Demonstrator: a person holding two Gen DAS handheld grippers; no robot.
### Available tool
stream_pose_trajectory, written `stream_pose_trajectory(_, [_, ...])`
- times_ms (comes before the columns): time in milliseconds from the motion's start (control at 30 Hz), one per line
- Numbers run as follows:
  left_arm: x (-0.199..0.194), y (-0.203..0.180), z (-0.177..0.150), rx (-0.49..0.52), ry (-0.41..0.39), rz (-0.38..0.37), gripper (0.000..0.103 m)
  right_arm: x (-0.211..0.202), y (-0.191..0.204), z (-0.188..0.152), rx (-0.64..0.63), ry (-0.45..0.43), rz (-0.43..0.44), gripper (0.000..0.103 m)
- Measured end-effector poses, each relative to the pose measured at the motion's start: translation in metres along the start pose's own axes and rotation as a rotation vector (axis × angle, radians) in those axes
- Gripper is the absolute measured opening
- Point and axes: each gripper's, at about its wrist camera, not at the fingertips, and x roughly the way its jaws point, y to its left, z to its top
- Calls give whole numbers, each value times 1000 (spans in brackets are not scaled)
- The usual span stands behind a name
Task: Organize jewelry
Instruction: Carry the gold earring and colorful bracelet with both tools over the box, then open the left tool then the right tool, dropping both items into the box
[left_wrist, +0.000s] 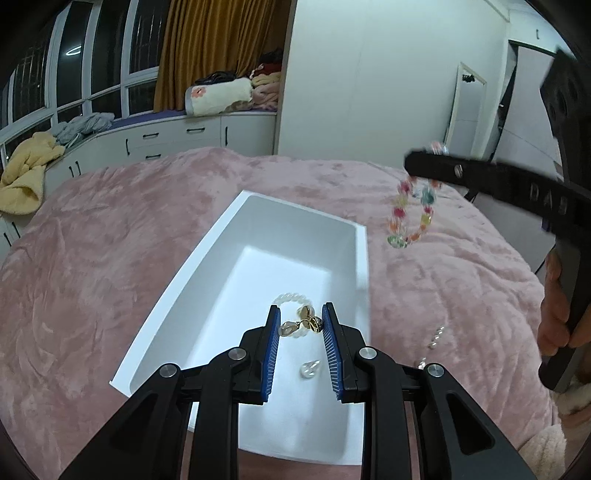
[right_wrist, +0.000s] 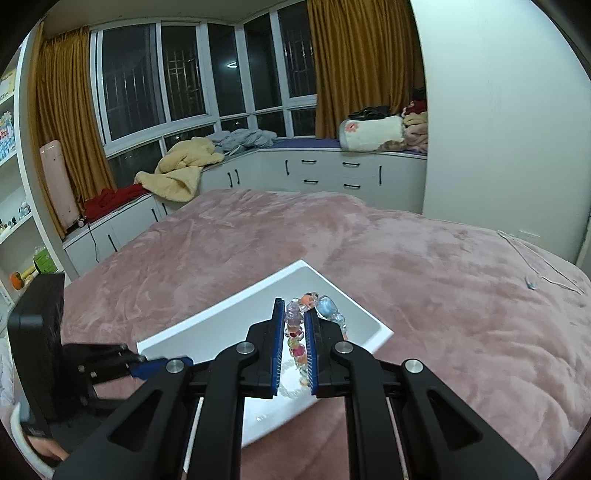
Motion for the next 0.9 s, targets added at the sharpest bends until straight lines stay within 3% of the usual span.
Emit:
stream_pose_trajectory(500, [27, 17, -9, -16, 45, 24, 28, 79, 20, -3, 5, 112, 35, 11])
stream_pose_trajectory(900, [29, 16, -8, -2, 46, 45, 28, 98, 12, -11, 37, 147, 42, 11])
